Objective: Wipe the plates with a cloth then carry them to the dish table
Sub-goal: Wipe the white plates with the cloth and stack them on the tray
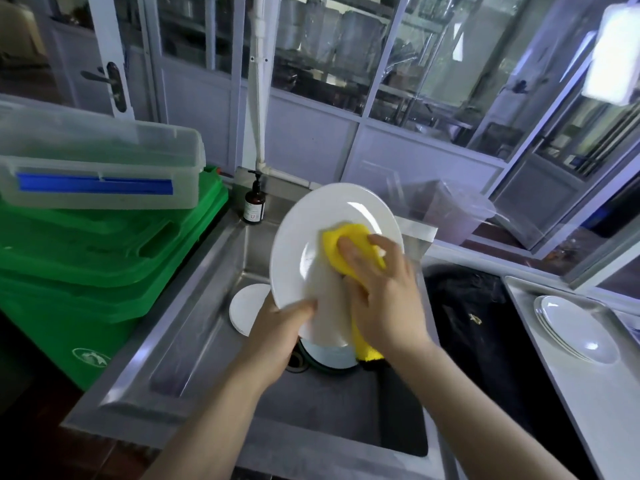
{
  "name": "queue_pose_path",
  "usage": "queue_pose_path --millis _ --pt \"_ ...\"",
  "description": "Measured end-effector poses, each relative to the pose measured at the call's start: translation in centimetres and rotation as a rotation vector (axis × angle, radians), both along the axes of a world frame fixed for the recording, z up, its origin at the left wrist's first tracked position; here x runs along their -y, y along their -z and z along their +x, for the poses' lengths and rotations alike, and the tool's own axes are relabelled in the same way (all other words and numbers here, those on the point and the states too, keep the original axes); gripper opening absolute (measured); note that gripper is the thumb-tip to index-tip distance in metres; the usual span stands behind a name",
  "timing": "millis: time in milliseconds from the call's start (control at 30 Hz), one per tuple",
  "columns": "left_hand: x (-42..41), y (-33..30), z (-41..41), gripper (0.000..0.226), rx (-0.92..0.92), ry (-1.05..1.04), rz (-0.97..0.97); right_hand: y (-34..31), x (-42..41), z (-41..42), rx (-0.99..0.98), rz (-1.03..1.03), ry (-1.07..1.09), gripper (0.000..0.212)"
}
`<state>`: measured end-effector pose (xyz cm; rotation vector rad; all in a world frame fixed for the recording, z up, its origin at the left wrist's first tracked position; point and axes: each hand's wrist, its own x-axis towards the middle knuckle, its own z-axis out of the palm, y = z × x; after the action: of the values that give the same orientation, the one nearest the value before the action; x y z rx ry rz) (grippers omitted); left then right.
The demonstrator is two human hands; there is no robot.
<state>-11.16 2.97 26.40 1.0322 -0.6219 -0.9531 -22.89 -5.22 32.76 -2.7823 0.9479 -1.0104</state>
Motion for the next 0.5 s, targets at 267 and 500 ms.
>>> queue_pose_path --millis 267,500 --pt "-0.4 -0.6 -0.5 0.029 0.116 -0.02 0.012 0.0 2.2 -2.0 0.099 0.002 0.004 0.043" --pt "-0.2 -1.6 -1.7 0.039 0.381 -0.055 -0.01 0.3 1.5 -1.0 0.295 0.367 0.089 0.047"
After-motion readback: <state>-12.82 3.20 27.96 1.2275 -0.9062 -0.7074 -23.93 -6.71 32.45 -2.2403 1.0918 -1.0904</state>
